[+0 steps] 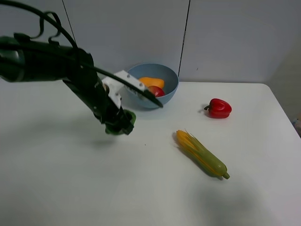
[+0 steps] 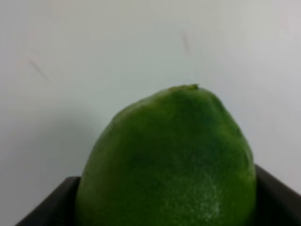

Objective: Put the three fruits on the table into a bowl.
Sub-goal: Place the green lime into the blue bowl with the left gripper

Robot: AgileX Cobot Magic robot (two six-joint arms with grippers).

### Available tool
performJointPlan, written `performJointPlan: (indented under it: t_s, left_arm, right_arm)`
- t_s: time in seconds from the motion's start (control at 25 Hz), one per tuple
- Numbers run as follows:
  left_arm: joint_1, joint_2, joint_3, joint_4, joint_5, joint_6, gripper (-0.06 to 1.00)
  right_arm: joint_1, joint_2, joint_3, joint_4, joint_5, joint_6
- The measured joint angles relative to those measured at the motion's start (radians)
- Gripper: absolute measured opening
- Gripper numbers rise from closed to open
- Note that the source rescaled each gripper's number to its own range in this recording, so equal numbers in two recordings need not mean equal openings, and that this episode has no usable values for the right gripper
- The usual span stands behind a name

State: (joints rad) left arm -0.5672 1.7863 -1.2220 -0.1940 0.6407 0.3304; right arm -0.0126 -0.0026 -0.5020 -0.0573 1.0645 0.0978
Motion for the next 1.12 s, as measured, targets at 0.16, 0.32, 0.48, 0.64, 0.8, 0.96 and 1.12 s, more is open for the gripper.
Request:
performJointPlan:
  t_s: [0.16, 0.32, 0.48, 0.64, 0.8, 0.96, 1.12]
  left_arm:
    - [0.061, 0.02, -0.249, 0.007, -0.049, 0.0, 0.05]
    - [0.081, 0.135, -0.461, 0.007, -0.087, 0.0, 0.05]
    - [0.081, 0.283, -0.613, 0.004, -0.074, 0.0, 0.05]
    - [0.081, 0.385, -0.665, 0.003, -0.051, 0.0, 0.05]
    - [0.081, 0.435, -0.671, 0.003, -0.045, 0.0, 0.05]
    - [0.081, 0.469, -0.671, 0.003, -0.056, 0.0, 0.05]
    - [0.081, 0.477, -0.671, -0.007, -0.086, -0.03, 0.61]
  right_arm:
    - [0.0, 0.0, 0.0, 0.0, 0.0, 0.0]
    - [0.0, 0.0, 0.0, 0.0, 0.0, 0.0]
    - [0.0, 0.0, 0.0, 0.0, 0.0, 0.0]
    - [0.0, 0.0, 0.0, 0.0, 0.0, 0.0]
    - [0.0, 0.0, 0.0, 0.0, 0.0, 0.0]
    - [0.0, 0.0, 0.0, 0.0, 0.0, 0.0]
    - [0.0, 0.0, 0.0, 0.0, 0.0, 0.0]
